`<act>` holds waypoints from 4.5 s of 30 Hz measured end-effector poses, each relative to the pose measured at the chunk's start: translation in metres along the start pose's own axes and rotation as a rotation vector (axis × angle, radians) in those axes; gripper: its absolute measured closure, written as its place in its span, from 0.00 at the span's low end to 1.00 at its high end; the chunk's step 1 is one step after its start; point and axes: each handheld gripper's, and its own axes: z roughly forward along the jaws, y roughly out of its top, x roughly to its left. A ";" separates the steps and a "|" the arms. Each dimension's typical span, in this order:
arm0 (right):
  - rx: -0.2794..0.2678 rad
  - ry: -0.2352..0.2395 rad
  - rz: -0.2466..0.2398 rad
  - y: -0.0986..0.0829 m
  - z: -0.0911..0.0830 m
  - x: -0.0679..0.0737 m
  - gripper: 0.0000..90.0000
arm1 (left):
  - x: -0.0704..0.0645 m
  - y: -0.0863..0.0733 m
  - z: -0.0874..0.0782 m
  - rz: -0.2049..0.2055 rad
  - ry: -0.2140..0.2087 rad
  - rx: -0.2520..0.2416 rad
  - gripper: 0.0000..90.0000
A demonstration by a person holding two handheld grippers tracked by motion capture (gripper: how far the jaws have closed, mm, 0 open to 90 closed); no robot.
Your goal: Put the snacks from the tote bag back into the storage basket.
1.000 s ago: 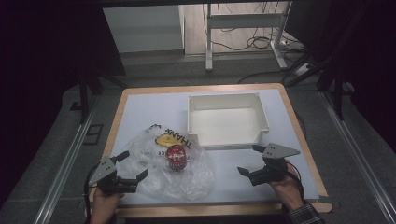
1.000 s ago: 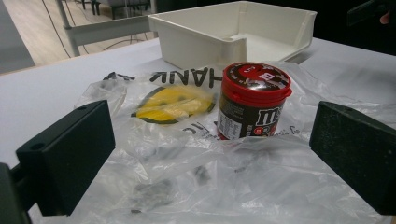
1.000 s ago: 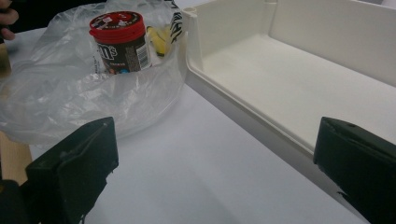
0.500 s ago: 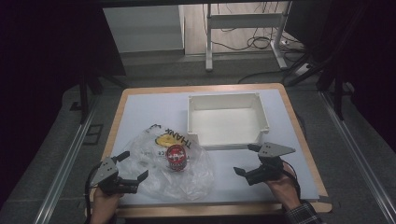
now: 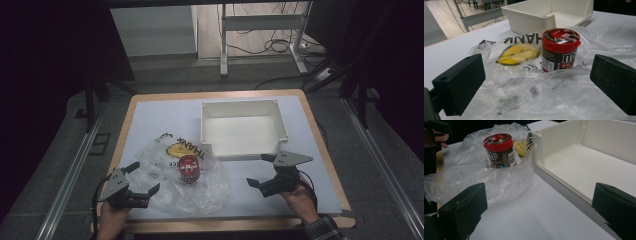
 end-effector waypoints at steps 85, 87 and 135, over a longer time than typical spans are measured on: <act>0.157 0.159 -0.007 0.034 0.087 0.025 0.00 | -0.001 -0.001 0.001 0.031 0.037 0.035 0.00; 0.174 0.167 -0.005 0.034 0.091 0.026 0.00 | -0.001 -0.001 0.001 0.032 0.037 0.034 0.00; 0.379 0.225 -0.107 0.064 0.166 0.049 0.09 | -0.001 -0.001 0.001 0.039 0.037 0.041 0.00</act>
